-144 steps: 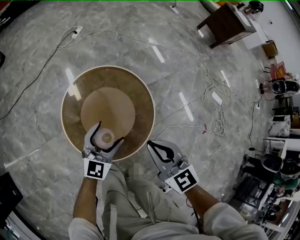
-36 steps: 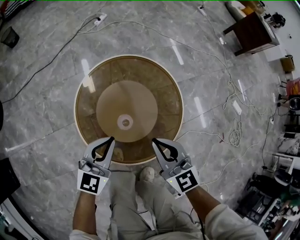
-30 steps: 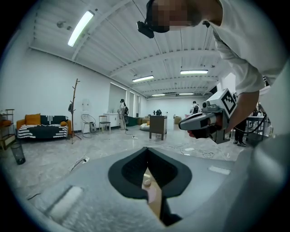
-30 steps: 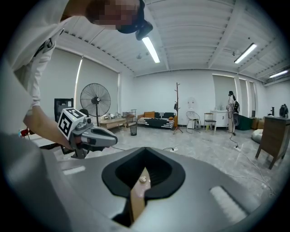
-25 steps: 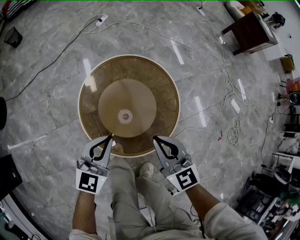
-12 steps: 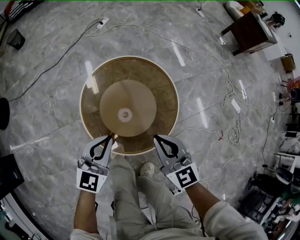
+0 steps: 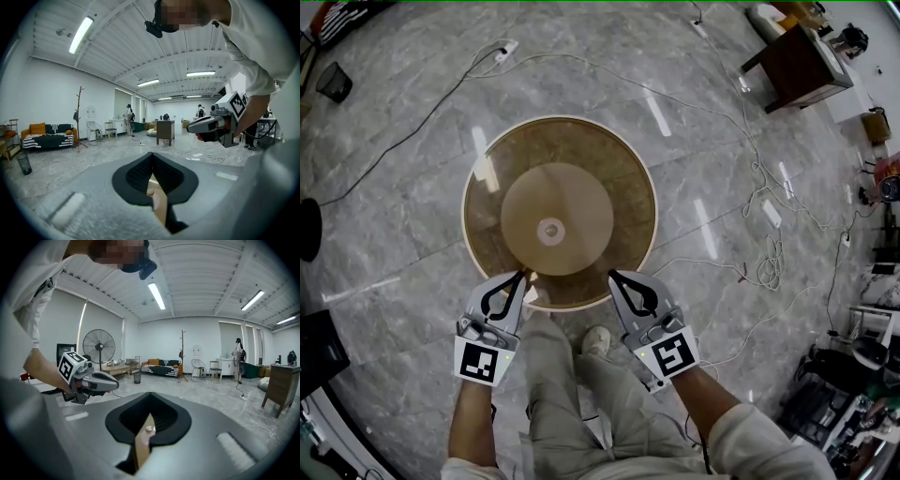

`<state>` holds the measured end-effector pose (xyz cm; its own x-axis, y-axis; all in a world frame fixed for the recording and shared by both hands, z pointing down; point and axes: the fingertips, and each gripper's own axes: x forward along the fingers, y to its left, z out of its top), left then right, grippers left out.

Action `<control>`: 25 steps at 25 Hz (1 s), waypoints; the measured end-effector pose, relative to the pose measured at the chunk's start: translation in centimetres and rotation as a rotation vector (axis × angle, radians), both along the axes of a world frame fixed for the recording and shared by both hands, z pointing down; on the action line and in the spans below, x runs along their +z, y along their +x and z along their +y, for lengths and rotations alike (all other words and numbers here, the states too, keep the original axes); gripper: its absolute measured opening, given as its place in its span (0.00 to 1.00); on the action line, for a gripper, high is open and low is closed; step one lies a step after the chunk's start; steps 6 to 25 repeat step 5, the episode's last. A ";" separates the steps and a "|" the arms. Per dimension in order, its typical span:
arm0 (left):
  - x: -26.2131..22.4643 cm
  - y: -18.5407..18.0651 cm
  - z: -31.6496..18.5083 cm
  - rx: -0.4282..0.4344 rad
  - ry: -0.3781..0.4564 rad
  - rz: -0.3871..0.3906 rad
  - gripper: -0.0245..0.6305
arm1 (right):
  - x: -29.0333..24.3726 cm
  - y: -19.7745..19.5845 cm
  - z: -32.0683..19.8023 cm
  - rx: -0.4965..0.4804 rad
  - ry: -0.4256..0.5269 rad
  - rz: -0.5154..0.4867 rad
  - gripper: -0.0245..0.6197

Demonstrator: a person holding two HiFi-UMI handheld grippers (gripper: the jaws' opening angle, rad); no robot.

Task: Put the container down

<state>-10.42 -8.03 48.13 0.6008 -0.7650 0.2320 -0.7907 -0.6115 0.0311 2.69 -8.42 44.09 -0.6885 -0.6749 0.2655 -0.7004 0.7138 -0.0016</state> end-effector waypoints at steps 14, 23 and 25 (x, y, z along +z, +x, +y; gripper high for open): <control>-0.8 0.2 0.2 -0.006 0.003 0.016 0.04 | -0.8 0.1 0.3 0.001 0.006 -0.004 0.04; -0.8 0.2 0.2 -0.006 0.003 0.016 0.04 | -0.8 0.1 0.3 0.001 0.006 -0.004 0.04; -0.8 0.2 0.2 -0.006 0.003 0.016 0.04 | -0.8 0.1 0.3 0.001 0.006 -0.004 0.04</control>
